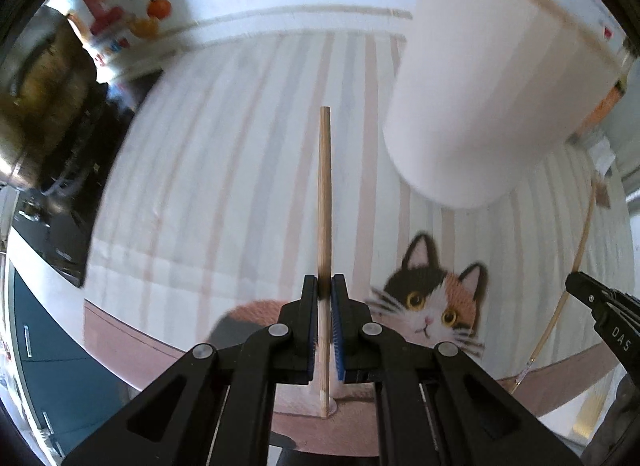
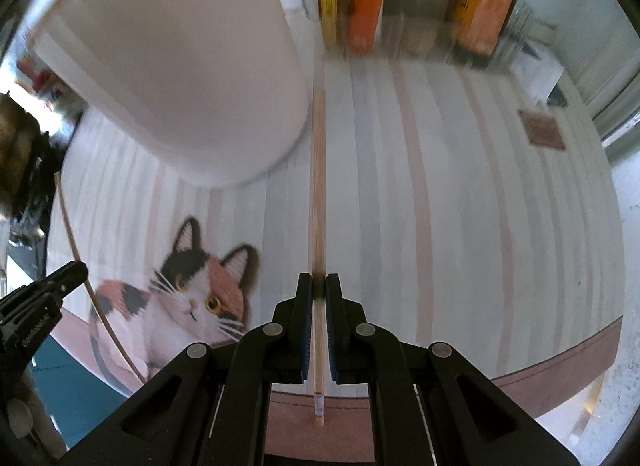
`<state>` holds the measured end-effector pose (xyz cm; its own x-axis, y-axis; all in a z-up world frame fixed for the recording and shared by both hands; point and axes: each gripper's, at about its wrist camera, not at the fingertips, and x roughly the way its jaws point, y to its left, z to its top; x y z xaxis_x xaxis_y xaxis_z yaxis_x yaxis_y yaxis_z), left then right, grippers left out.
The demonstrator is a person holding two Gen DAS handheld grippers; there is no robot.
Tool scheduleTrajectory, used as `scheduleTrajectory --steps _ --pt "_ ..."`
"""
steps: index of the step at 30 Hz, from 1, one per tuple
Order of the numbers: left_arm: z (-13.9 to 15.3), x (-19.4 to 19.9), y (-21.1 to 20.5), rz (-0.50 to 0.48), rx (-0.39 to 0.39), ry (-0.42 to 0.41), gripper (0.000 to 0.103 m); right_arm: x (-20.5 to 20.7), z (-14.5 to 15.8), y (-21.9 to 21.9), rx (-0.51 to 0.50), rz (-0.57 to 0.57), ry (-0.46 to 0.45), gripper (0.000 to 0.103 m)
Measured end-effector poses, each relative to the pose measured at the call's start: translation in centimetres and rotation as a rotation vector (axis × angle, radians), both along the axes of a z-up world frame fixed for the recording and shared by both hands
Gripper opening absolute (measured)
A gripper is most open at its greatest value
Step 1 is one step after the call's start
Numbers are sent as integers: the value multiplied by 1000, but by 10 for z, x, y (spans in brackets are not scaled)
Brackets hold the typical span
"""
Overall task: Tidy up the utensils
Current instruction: 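Lift both chopsticks upright and carry them over the cream holder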
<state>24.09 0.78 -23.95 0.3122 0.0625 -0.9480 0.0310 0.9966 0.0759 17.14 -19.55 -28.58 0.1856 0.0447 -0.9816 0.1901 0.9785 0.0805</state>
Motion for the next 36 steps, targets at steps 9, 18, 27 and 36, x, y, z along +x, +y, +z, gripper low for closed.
scheduleTrajectory --steps 9,18,27,36 --pt "53 5 7 24 -2 -140 4 13 54 -9 -39 -29 -168 6" --pt "114 19 14 41 -30 -293 4 24 110 -8 -48 -49 -324 6" --pt "206 21 20 50 -173 -415 4 42 177 -27 161 -108 -402 6" --pt "280 30 18 17 -301 -492 4 63 251 -37 271 -85 -522 6"
